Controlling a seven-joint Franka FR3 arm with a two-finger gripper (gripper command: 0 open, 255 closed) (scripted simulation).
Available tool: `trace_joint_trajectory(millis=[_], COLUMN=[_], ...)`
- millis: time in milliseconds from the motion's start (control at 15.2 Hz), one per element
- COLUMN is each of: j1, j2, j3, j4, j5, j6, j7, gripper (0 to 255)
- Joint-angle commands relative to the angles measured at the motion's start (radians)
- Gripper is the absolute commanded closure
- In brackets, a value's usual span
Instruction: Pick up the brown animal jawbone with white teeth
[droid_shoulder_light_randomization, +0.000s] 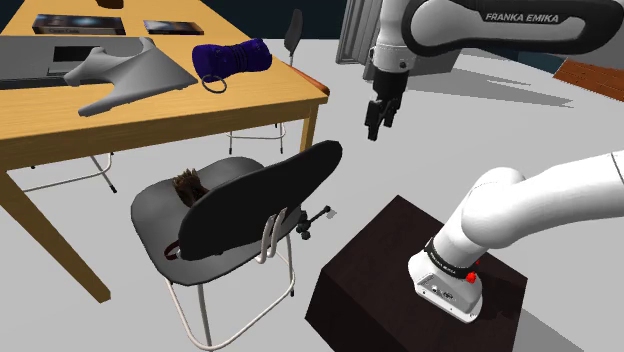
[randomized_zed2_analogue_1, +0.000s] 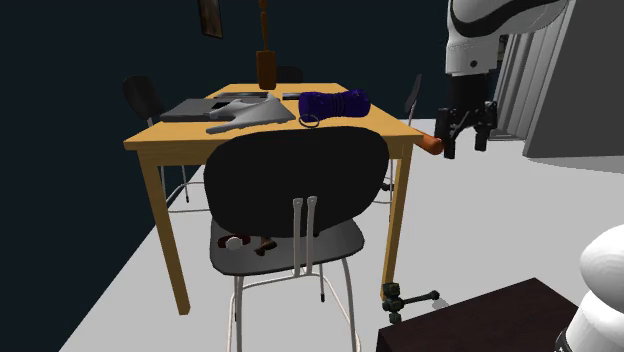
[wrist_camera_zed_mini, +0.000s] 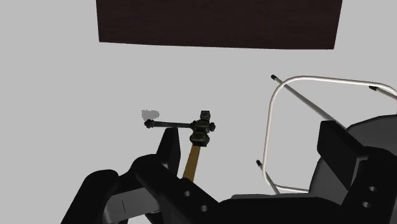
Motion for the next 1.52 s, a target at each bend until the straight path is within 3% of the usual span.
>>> trace_joint_trajectory(millis=[0,726,1452], j1=[0.016,0.088,0.157], j2=[0.046,0.360,0.717], j3=[0.023,0.146,0.246], j4=[0.000,0.113,0.354], j5=[0.026,0.110,0.089], j6=[0.050,0.280,0.430], j7=[0.019,0.108,0.208], gripper=[0,0,0])
